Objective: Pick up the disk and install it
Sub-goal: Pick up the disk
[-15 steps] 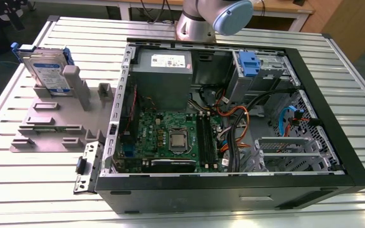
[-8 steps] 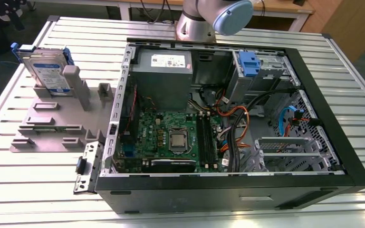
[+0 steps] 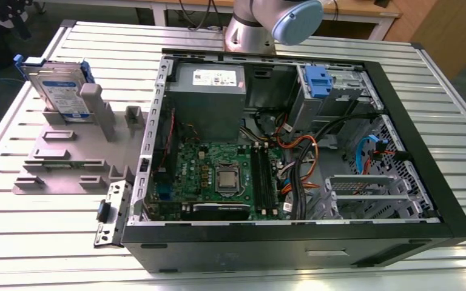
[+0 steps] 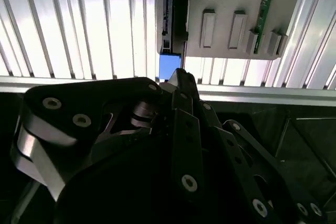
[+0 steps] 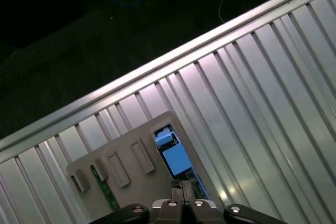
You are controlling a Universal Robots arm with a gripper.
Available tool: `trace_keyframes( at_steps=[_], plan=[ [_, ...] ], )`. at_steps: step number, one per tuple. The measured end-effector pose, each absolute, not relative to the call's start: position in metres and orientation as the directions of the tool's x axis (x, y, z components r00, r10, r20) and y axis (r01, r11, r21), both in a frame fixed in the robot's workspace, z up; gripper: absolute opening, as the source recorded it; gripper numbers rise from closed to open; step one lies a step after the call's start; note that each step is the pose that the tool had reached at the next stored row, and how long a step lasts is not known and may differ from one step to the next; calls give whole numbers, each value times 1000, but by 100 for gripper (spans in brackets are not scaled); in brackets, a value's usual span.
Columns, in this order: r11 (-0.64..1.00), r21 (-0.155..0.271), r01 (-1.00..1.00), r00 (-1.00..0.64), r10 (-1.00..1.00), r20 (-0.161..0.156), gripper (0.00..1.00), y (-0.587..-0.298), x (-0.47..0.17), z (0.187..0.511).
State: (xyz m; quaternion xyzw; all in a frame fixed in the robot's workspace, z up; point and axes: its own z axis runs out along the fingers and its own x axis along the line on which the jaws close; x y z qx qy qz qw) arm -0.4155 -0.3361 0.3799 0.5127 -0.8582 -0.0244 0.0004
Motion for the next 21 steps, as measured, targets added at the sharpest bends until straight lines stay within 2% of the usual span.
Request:
trace_keyframes(
  at_steps=[5,14,21],
  plan=[
    [404,42,-914,-405,-914,-24,11,-336,-416,380],
    [398,42,-917,-399,-917,-24,11,-336,-416,379],
    [322,42,-946,-324,-946,-24,11,-336,-418,379]
  ],
)
